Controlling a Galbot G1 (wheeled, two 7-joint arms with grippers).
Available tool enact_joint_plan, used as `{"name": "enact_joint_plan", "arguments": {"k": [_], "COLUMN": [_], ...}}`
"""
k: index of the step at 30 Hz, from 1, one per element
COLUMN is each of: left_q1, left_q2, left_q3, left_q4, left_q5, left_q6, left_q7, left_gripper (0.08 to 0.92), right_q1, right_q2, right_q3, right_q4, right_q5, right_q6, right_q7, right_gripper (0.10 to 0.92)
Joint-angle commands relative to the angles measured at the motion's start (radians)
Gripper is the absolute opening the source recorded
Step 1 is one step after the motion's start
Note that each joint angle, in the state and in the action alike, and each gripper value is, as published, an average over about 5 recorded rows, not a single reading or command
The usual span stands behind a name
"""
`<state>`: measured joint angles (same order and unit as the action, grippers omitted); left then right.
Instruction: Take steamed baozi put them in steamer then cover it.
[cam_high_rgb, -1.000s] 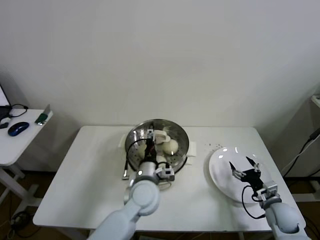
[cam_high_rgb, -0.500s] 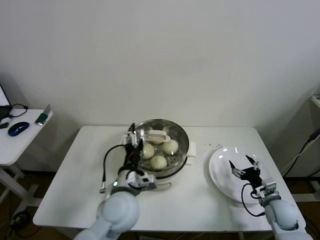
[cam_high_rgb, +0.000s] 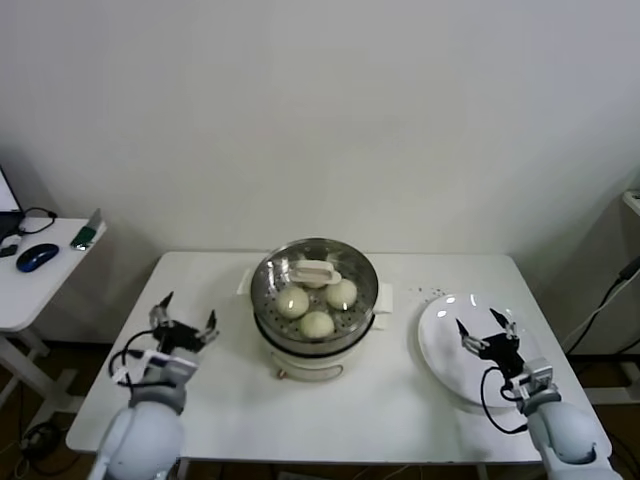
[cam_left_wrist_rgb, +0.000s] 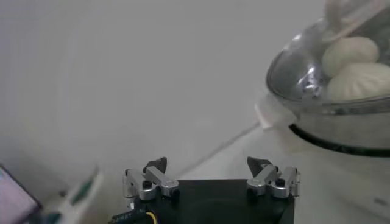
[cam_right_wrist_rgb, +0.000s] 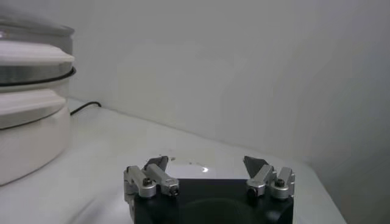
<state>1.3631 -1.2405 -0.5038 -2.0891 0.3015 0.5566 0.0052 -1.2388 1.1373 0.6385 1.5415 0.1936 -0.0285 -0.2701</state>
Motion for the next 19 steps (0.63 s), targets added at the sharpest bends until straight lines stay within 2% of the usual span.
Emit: {"name": "enact_joint_plan", "arguments": {"k": [1,8,19], "left_q1": [0.168,0.163,0.164], "left_q2": [-0.092,-0.111,-0.117], "left_q3": [-0.297,-0.3,-0.267], "left_q4": [0.177,0.23,0.215], "left_q5": [-0.55,-0.525,-0.468], "left_q6": [-0.718,-0.739,-0.728], "left_q7": [-0.047,-0.031,-0.021], "left_gripper": [0.823,0.823,0.823], "right_q1": [-0.015,-0.038,-0.046], "right_q2": [0.015,0.028,0.046], "right_q3": [0.005,0.012,0.031], "right_q4": [0.021,0.039,0.036], "right_q5": [0.024,0.038,0.028], "right_q6": [0.069,0.086,0.1], "right_q7": [0.007,-0.002,-0.01], "right_gripper": [0.823,0.823,0.823]}}
